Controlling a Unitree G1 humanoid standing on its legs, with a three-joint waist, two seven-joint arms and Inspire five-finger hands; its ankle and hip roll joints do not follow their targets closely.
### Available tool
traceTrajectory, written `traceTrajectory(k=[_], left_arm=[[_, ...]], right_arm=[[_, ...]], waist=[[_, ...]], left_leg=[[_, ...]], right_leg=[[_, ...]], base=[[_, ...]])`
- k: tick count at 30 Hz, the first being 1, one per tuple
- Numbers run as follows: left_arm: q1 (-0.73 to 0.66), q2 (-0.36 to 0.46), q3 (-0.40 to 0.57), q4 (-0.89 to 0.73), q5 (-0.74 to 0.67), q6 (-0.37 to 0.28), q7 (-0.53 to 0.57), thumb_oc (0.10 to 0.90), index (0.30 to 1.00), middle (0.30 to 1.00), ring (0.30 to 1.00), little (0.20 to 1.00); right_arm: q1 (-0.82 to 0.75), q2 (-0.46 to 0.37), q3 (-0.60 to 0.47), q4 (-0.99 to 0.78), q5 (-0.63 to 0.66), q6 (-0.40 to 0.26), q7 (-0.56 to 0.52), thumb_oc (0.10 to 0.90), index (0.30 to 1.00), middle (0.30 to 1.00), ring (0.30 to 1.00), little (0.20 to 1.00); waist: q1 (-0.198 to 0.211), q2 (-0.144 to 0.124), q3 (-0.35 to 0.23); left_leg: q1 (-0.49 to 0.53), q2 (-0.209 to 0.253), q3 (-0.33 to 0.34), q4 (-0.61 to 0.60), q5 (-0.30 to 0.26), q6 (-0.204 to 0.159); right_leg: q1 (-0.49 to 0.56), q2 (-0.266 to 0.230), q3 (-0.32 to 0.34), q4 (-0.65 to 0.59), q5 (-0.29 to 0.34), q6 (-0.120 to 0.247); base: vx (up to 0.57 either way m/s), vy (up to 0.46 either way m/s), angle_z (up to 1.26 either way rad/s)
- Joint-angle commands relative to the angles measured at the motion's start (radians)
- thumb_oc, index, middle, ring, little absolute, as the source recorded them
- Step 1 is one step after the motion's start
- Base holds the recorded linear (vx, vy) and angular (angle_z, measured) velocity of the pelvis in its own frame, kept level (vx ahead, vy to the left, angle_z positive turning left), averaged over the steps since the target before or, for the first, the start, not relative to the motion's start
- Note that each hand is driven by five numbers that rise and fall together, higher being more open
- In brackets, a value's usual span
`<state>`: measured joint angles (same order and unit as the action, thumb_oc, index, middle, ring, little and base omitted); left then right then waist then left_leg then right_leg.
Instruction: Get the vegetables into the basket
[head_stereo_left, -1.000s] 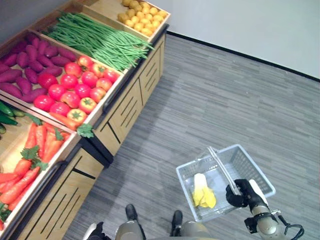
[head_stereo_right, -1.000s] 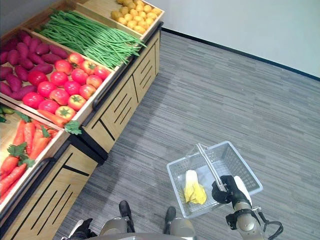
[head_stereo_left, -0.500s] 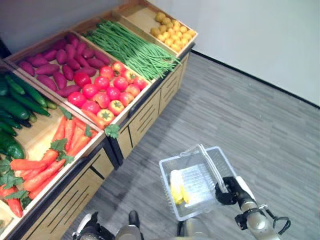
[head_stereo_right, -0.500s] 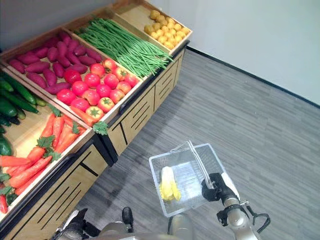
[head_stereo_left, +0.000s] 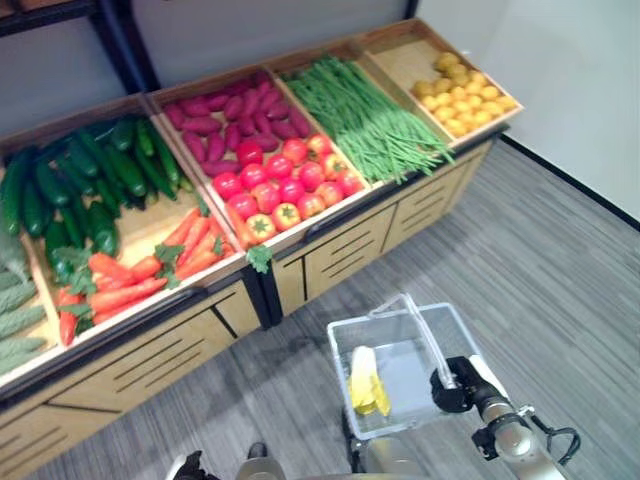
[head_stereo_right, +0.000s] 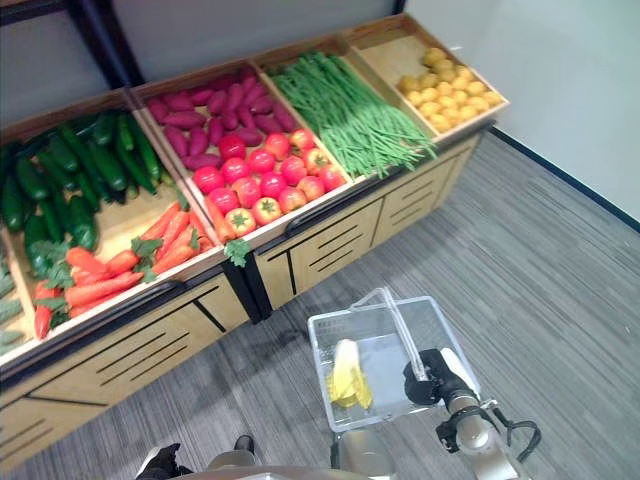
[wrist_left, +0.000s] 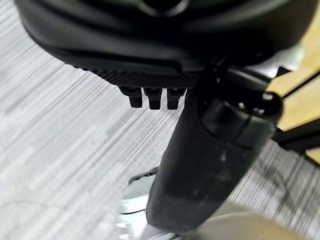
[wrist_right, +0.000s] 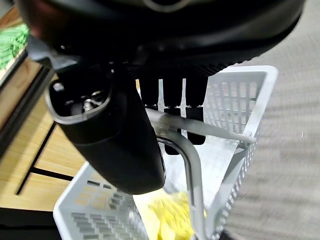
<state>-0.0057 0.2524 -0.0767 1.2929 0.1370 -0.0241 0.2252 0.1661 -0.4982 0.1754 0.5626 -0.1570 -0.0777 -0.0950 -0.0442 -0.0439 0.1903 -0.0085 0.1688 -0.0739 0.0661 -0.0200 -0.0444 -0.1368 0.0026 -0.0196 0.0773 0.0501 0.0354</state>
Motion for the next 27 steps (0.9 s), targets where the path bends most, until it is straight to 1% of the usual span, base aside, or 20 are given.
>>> traceTrajectory(k=[1, 2, 3, 4, 5, 6, 7, 8, 10, 14, 16, 18, 19, 20, 21, 22, 24, 25, 26, 27], left_arm=[[-0.022, 0.065, 0.011, -0.032, -0.014, -0.007, 0.02, 0.9, 1.0, 1.0, 1.0, 1.0], [-0.023, 0.059, 0.0, -0.05, -0.011, -0.007, 0.018, 0.9, 1.0, 1.0, 1.0, 1.0], [-0.022, 0.059, 0.0, -0.051, -0.011, -0.006, 0.018, 0.9, 1.0, 1.0, 1.0, 1.0], [-0.027, 0.053, -0.016, -0.061, -0.004, -0.006, 0.019, 0.9, 1.0, 1.0, 1.0, 1.0], [-0.027, 0.047, -0.027, -0.067, -0.002, -0.006, 0.017, 0.9, 1.0, 1.0, 1.0, 1.0], [-0.026, 0.046, -0.028, -0.067, -0.002, -0.006, 0.018, 0.9, 1.0, 1.0, 1.0, 1.0], [-0.029, 0.046, -0.043, -0.072, 0.006, -0.008, 0.019, 0.9, 1.0, 1.0, 1.0, 1.0], [-0.023, 0.045, -0.049, -0.066, 0.012, -0.009, 0.018, 0.9, 1.0, 1.0, 1.0, 1.0], [-0.015, 0.043, -0.041, -0.061, 0.002, -0.01, 0.019, 0.9, 1.0, 1.0, 1.0, 1.0], [-0.014, 0.043, -0.02, -0.052, -0.025, -0.012, 0.023, 0.9, 1.0, 1.0, 1.0, 1.0], [-0.021, 0.042, 0.061, -0.022, -0.123, -0.016, 0.063, 0.9, 1.0, 1.0, 1.0, 1.0], [-0.035, 0.046, 0.153, -0.018, -0.25, -0.041, 0.12, 0.9, 1.0, 1.0, 1.0, 1.0], [-0.052, 0.06, 0.261, -0.02, -0.384, -0.071, 0.185, 0.9, 1.0, 1.0, 1.0, 1.0], [-0.059, 0.063, 0.281, -0.025, -0.407, -0.088, 0.194, 0.9, 1.0, 1.0, 1.0, 1.0], [-0.059, 0.064, 0.282, -0.025, -0.407, -0.088, 0.194, 0.9, 1.0, 1.0, 1.0, 1.0], [-0.076, 0.091, 0.396, -0.032, -0.546, -0.139, 0.279, 0.9, 1.0, 1.0, 1.0, 1.0], [-0.093, 0.151, 0.515, -0.016, -0.684, -0.185, 0.347, 0.9, 1.0, 1.0, 1.0, 1.0], [-0.095, 0.153, 0.515, -0.032, -0.679, -0.192, 0.354, 0.9, 1.0, 1.0, 1.0, 1.0], [-0.091, 0.197, 0.513, -0.064, -0.636, -0.183, 0.375, 0.9, 1.0, 1.0, 1.0, 1.0], [-0.09, 0.197, 0.513, -0.066, -0.634, -0.181, 0.376, 0.9, 1.0, 1.0, 1.0, 1.0]], right_arm=[[-0.002, -0.059, -0.061, -0.095, 0.011, -0.071, -0.043, 0.4, 0.3, 0.3, 0.3, 0.3], [0.004, -0.06, -0.061, -0.082, 0.005, -0.068, -0.046, 0.4, 0.3, 0.3, 0.3, 0.3], [0.003, -0.06, -0.061, -0.081, 0.005, -0.069, -0.046, 0.4, 0.3, 0.3, 0.3, 0.3], [0.013, -0.059, -0.063, -0.053, -0.009, -0.064, -0.051, 0.4, 0.3, 0.3, 0.3, 0.3], [0.016, -0.053, -0.064, -0.029, -0.011, -0.058, -0.057, 0.4, 0.3, 0.3, 0.3, 0.3], [0.016, -0.054, -0.063, -0.027, -0.011, -0.059, -0.058, 0.4, 0.3, 0.3, 0.3, 0.3], [0.015, -0.042, -0.068, 0.0, 0.004, -0.054, -0.064, 0.4, 0.3, 0.3, 0.3, 0.3], [0.006, -0.026, -0.064, 0.05, 0.022, -0.053, -0.069, 0.4, 0.3, 0.3, 0.3, 0.3], [0.004, -0.005, -0.065, 0.098, 0.046, -0.05, -0.066, 0.4, 0.3, 0.3, 0.3, 0.3], [0.0, 0.024, -0.057, 0.182, 0.068, -0.05, -0.06, 0.4, 0.3, 0.3, 0.3, 0.3], [-0.019, 0.066, -0.036, 0.326, 0.081, -0.046, -0.06, 0.4, 0.3, 0.3, 0.3, 0.3], [-0.048, 0.102, -0.022, 0.46, 0.086, -0.043, -0.064, 0.4, 0.3, 0.3, 0.3, 0.3], [-0.06, 0.123, -0.021, 0.527, 0.079, -0.038, -0.07, 0.4, 0.3, 0.3, 0.3, 0.3], [-0.074, 0.137, -0.019, 0.565, 0.073, -0.037, -0.076, 0.4, 0.3, 0.3, 0.3, 0.3], [-0.076, 0.138, -0.019, 0.567, 0.073, -0.038, -0.077, 0.4, 0.3, 0.3, 0.3, 0.3], [-0.088, 0.152, -0.014, 0.638, 0.045, -0.03, -0.085, 0.4, 0.3, 0.3, 0.3, 0.3], [-0.077, 0.154, -0.018, 0.667, 0.023, -0.018, -0.083, 0.4, 0.3, 0.3, 0.3, 0.3], [-0.074, 0.152, -0.02, 0.676, 0.02, -0.016, -0.084, 0.4, 0.3, 0.3, 0.3, 0.3], [-0.068, 0.145, -0.028, 0.707, 0.015, -0.008, -0.085, 0.4, 0.3, 0.3, 0.3, 0.3], [-0.067, 0.146, -0.028, 0.707, 0.015, -0.009, -0.085, 0.4, 0.3, 0.3, 0.3, 0.3]], waist=[[-0.021, -0.054, -0.009], [-0.031, -0.048, -0.008], [-0.031, -0.048, -0.008], [-0.052, -0.034, -0.008], [-0.055, -0.02, -0.007], [-0.057, -0.019, -0.005], [-0.052, -0.005, -0.007], [-0.042, -0.003, -0.011], [-0.037, -0.001, -0.023], [-0.027, -0.003, -0.032], [-0.011, -0.013, -0.04], [-0.003, -0.019, -0.043], [0.005, -0.022, -0.048], [0.007, -0.025, -0.053], [0.007, -0.026, -0.053], [0.011, -0.03, -0.057], [0.007, -0.035, -0.065], [0.004, -0.037, -0.068], [-0.001, -0.035, -0.076], [0.0, -0.036, -0.076]], left_leg=[[0.046, 0.02, 0.175, 0.063, 0.045, -0.046], [0.041, 0.036, 0.24, 0.066, 0.055, -0.047], [0.041, 0.036, 0.24, 0.066, 0.055, -0.047], [0.037, 0.079, 0.393, 0.058, 0.089, -0.064], [0.039, 0.09, 0.427, 0.036, 0.108, -0.076], [0.043, 0.091, 0.426, 0.034, 0.108, -0.077], [0.032, 0.085, 0.413, -0.021, 0.121, -0.085], [0.028, 0.069, 0.37, -0.054, 0.113, -0.083], [0.035, 0.06, 0.364, -0.089, 0.113, -0.078], [0.048, 0.051, 0.367, -0.113, 0.117, -0.075], [0.065, 0.036, 0.364, -0.128, 0.109, -0.068], [0.079, 0.025, 0.363, -0.14, 0.103, -0.066], [0.083, 0.02, 0.365, -0.145, 0.101, -0.066], [0.082, 0.016, 0.362, -0.149, 0.101, -0.066], [0.082, 0.016, 0.362, -0.149, 0.1, -0.065], [0.09, 0.009, 0.361, -0.153, 0.094, -0.065], [0.099, 0.005, 0.364, -0.153, 0.084, -0.067], [0.101, 0.004, 0.365, -0.153, 0.082, -0.067], [0.105, 0.002, 0.369, -0.153, 0.079, -0.068], [0.105, 0.001, 0.37, -0.153, 0.078, -0.068]], right_leg=[[0.003, -0.092, -0.012, 0.042, -0.009, 0.074], [0.014, -0.098, -0.038, 0.033, -0.012, 0.071], [0.015, -0.098, -0.038, 0.031, -0.011, 0.071], [0.029, -0.109, -0.093, 0.018, -0.019, 0.068], [0.037, -0.11, -0.117, 0.014, -0.025, 0.068], [0.041, -0.109, -0.118, 0.014, -0.028, 0.068], [0.048, -0.114, -0.146, 0.006, -0.03, 0.075], [0.051, -0.121, -0.145, 0.003, -0.024, 0.083], [0.049, -0.124, -0.147, -0.003, -0.016, 0.089], [0.055, -0.133, -0.149, -0.01, -0.008, 0.094], [0.071, -0.147, -0.15, -0.028, 0.005, 0.102], [0.08, -0.154, -0.147, -0.041, 0.016, 0.109], [0.084, -0.16, -0.15, -0.05, 0.025, 0.114], [0.081, -0.162, -0.151, -0.054, 0.031, 0.117], [0.082, -0.163, -0.151, -0.055, 0.031, 0.118], [0.088, -0.169, -0.152, -0.06, 0.034, 0.125], [0.095, -0.175, -0.15, -0.063, 0.038, 0.131], [0.095, -0.177, -0.149, -0.064, 0.04, 0.133], [0.099, -0.18, -0.144, -0.07, 0.045, 0.136], [0.099, -0.18, -0.144, -0.071, 0.045, 0.136]], base=[[0.01, -0.114, 0.98], [0.01, -0.077, 0.78], [-0.01, -0.084, 0.74], [-0.02, -0.047, 0.89], [-0.02, -0.047, 1.02], [0.0, 0.02, 0.86], [0.04, 0.054, 0.86], [0.05, 0.077, 0.82], [0.05, 0.083, 0.24], [0.04, 0.09, -0.05], [0.03, 0.137, 0.09], [0.02, 0.124, 0.07], [0.01, 0.106, 0.06], [0.01, 0.062, 0.07], [0.01, 0.097, 0.13], [0.01, 0.103, 0.14], [0.02, 0.107, 0.07], [0.01, 0.095, 0.0], [0.0, 0.065, -0.02], [0.0, 0.061, -0.04]])
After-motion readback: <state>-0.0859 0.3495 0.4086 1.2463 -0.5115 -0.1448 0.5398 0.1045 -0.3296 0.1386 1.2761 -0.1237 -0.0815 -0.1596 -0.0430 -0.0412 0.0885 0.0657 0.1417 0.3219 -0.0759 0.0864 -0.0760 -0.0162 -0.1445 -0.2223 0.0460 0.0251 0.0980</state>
